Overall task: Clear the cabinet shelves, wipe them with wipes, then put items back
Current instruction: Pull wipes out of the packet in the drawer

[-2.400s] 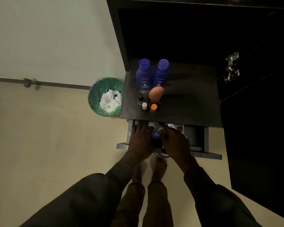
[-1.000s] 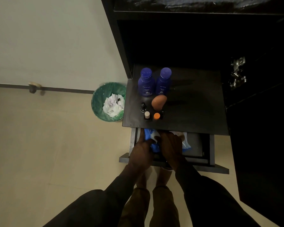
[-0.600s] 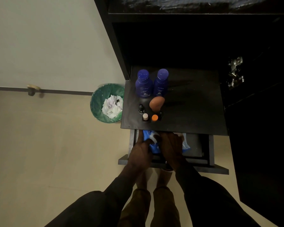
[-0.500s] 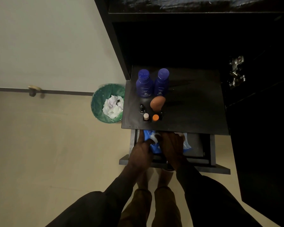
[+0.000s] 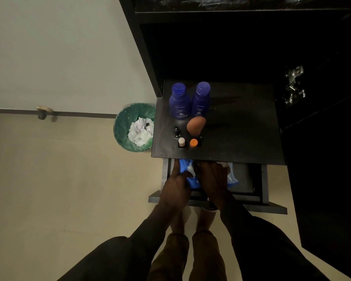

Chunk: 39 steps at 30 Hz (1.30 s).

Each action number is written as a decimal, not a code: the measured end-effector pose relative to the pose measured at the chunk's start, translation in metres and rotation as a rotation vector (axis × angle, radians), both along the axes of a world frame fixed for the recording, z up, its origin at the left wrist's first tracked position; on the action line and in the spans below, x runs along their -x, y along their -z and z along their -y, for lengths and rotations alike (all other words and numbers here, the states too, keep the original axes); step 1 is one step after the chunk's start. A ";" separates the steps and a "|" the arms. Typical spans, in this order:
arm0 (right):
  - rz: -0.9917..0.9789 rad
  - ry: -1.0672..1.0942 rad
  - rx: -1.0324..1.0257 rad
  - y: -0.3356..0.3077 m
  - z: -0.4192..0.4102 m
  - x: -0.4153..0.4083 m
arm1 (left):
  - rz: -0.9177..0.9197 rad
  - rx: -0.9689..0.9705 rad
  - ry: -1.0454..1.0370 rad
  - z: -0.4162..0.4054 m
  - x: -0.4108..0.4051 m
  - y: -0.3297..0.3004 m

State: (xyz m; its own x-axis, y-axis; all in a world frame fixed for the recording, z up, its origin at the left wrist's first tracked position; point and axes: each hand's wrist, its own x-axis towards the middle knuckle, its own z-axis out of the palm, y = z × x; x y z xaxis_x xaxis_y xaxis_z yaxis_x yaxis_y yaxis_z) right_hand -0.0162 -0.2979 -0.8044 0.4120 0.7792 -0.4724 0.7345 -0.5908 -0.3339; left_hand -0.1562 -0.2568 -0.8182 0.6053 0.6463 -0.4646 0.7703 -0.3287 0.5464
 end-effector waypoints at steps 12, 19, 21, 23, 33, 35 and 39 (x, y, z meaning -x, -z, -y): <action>-0.258 0.138 -0.007 0.009 0.034 -0.006 | 0.044 -0.072 -0.025 0.001 -0.004 0.003; -0.421 0.366 0.017 0.020 0.051 -0.005 | 0.125 -0.223 0.043 0.008 -0.004 0.001; -0.456 0.409 -0.017 0.022 0.054 -0.005 | 0.174 -0.231 0.043 0.011 -0.005 -0.007; -0.424 0.439 -0.051 0.030 0.058 -0.004 | 0.223 -0.230 0.015 0.014 -0.008 -0.016; -0.439 0.296 -0.218 0.027 0.067 -0.005 | 0.138 -0.111 0.000 0.000 -0.025 -0.025; -0.452 0.289 -0.201 0.021 0.063 -0.005 | 0.129 -0.117 0.015 -0.005 -0.028 -0.024; -0.401 0.235 -0.207 0.024 0.062 -0.004 | 0.127 -0.118 0.031 -0.011 -0.030 -0.023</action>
State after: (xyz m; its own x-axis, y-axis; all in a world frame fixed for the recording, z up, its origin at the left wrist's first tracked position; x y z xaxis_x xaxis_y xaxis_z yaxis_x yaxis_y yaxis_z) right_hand -0.0121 -0.3595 -0.8286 0.4053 0.7813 -0.4746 0.3801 -0.6162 -0.6898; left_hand -0.1257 -0.2457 -0.7956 0.6752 0.6717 -0.3047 0.6856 -0.4192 0.5952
